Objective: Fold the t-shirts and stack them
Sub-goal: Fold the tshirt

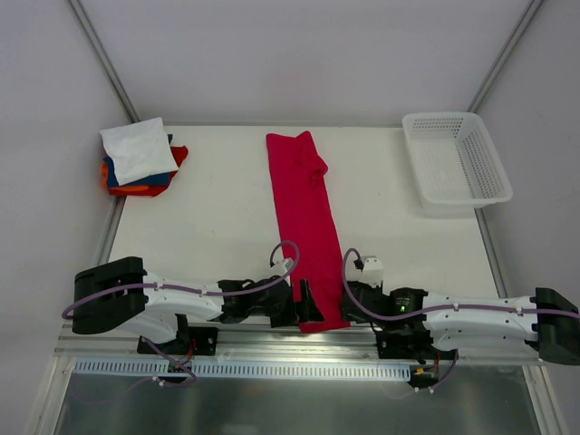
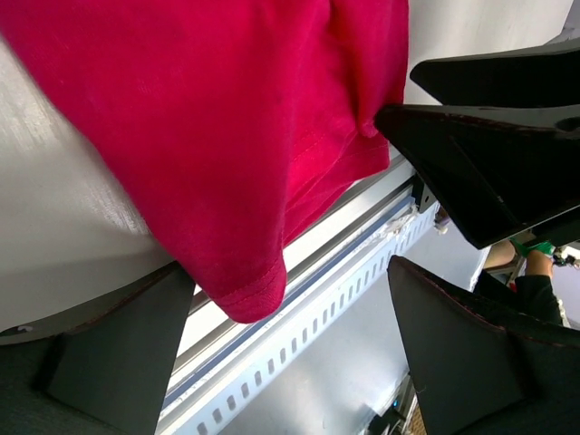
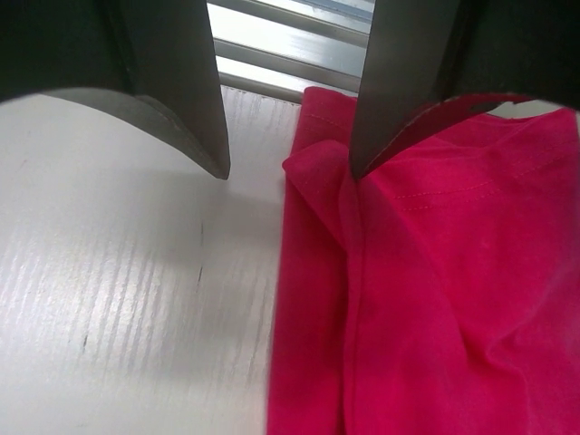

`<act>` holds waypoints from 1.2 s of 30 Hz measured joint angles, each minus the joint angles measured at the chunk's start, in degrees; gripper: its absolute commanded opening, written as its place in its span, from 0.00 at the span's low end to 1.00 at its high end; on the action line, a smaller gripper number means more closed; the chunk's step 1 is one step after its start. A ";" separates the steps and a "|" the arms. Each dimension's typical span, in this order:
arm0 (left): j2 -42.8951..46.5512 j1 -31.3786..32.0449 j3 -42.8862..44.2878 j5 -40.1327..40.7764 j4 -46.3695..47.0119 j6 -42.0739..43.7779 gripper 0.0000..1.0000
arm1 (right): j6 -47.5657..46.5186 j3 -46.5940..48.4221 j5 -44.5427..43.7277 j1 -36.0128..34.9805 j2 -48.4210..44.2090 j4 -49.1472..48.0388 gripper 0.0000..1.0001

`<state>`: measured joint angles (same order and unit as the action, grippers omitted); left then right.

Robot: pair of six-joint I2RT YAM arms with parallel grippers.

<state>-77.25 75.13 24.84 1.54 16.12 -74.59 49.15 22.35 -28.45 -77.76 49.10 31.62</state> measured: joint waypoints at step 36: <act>-1.64 1.46 -1.49 3.50 -3.13 -4.17 0.00 | 1.20 1.92 -1.40 -2.93 11.50 -9.25 0.00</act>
<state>-78.89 76.60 23.35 5.04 12.99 -78.76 50.35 24.27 -29.85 -80.68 60.60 22.37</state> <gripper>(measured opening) 0.026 0.035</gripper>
